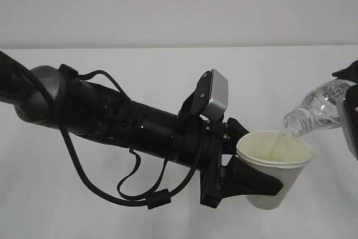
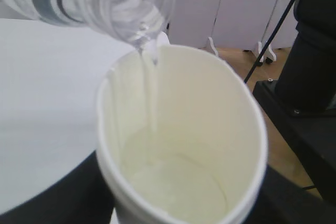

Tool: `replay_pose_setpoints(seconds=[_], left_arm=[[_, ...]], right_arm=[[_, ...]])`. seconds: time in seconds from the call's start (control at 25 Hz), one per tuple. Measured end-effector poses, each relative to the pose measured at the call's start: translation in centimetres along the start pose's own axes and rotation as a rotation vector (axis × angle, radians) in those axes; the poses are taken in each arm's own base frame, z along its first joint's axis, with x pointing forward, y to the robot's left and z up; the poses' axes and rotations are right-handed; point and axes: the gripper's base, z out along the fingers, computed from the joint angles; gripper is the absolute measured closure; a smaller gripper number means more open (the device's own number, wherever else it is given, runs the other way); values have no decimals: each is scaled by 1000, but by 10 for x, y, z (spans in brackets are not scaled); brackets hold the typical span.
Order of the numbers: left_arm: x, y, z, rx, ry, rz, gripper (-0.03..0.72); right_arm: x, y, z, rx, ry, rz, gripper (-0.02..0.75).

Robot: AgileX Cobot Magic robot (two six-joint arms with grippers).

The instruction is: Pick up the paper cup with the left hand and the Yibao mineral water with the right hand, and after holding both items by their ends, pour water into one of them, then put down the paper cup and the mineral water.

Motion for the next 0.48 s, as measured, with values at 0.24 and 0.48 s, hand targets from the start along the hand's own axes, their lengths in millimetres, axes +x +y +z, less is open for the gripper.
replay_pose_setpoints(seconds=[0.24,0.48], left_arm=[[0,0,0,0,0,0,249],[0,0,0,2,3,2,249]], right_arm=[[0,0,0,0,2,-11,330],[0,0,0,0,2,-13,330]])
